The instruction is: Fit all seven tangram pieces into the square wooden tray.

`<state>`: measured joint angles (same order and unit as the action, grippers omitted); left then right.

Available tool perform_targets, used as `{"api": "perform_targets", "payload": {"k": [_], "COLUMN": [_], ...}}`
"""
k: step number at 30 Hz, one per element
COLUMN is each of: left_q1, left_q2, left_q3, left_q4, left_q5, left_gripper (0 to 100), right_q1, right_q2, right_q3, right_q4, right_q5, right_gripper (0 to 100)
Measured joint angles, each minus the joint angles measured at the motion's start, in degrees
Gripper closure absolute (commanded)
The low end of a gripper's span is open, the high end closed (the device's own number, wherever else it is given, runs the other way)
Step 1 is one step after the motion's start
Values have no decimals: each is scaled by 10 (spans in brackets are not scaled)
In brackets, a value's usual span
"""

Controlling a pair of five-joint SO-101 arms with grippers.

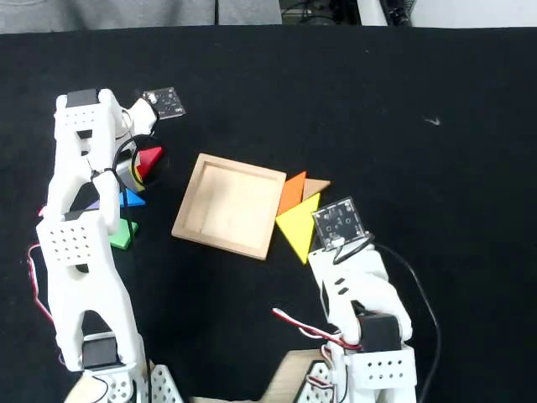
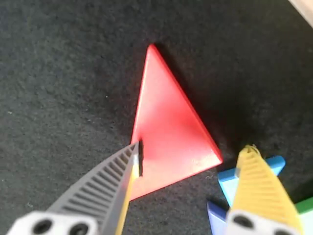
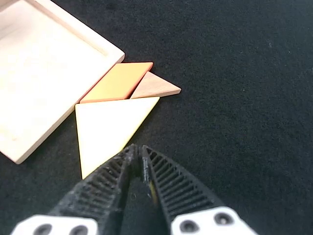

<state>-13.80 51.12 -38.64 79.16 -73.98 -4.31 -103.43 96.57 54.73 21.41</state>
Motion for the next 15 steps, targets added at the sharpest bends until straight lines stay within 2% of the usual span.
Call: {"api": "perform_targets", "payload": {"k": [6,10,15], "left_q1": [0,-2,-7], "left_q2": [0,24,62], "left_q3": [0,-3,-68], "left_q4": [0,-32,11], "left_q5": [1,1,4], "left_gripper": [681,707,712], "right_q1": [0,0,0], "right_q2": [0,0,0], "right_q3": [0,0,0], "right_q4": [0,0,0], "right_q5": [0,0,0], "right_gripper": [986,986,986]}}
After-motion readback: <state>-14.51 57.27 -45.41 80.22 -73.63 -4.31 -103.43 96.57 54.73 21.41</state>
